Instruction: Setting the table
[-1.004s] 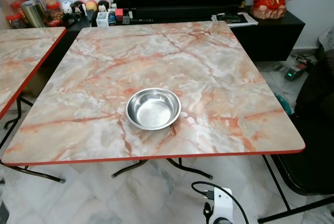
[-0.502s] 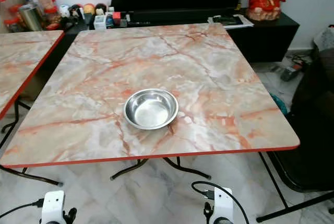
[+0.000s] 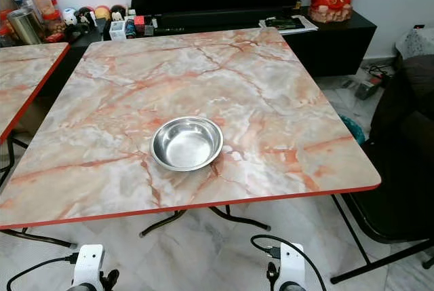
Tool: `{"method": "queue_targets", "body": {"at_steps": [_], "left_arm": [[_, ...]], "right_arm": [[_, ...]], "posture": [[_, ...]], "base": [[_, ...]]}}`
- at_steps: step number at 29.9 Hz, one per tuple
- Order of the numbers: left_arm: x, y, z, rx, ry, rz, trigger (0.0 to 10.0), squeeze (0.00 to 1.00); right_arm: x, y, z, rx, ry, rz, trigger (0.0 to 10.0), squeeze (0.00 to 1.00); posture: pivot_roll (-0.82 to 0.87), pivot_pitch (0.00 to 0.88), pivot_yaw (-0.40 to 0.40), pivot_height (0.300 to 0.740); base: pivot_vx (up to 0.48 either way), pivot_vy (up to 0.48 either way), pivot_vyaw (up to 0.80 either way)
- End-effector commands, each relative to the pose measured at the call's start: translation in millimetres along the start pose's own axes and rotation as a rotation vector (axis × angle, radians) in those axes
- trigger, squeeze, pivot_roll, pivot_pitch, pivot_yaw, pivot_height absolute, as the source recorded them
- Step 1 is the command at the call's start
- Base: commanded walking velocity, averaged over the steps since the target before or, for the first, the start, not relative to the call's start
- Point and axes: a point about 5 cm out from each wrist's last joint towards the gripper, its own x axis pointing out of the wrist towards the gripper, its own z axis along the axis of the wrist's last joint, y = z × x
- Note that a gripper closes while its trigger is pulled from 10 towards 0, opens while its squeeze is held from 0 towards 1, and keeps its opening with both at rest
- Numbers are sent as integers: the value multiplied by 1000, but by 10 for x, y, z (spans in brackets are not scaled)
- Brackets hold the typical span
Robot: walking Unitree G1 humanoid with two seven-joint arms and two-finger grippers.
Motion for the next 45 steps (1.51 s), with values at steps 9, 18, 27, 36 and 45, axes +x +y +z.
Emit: {"method": "queue_targets", "body": {"at_steps": [9, 18, 27, 36, 45], "left_arm": [[-38, 123, -109, -57, 39, 50, 10000, 0], [-34, 127, -92, -65, 36, 58, 10000, 0], [-27, 140, -57, -68, 27, 64, 10000, 0], [-37, 154, -88, -73, 35, 73, 10000, 0], [-40, 173, -93, -87, 36, 85, 10000, 0]], "right_arm": [[11, 62, 25, -5, 1, 13, 10000, 0], [10, 66, 19, -1, 5, 12, 10000, 0], [15, 77, 42, -19, -3, 17, 10000, 0], [14, 102, 32, -21, -2, 23, 10000, 0], [16, 128, 39, -9, -2, 37, 10000, 0]], "posture": [[65, 0, 59, 740], [62, 0, 63, 740], [67, 0, 62, 740], [77, 0, 59, 740], [81, 0, 61, 740]], "base": [[0, 319, 0], [0, 69, 0], [0, 306, 0], [0, 147, 0], [0, 460, 328]]}}
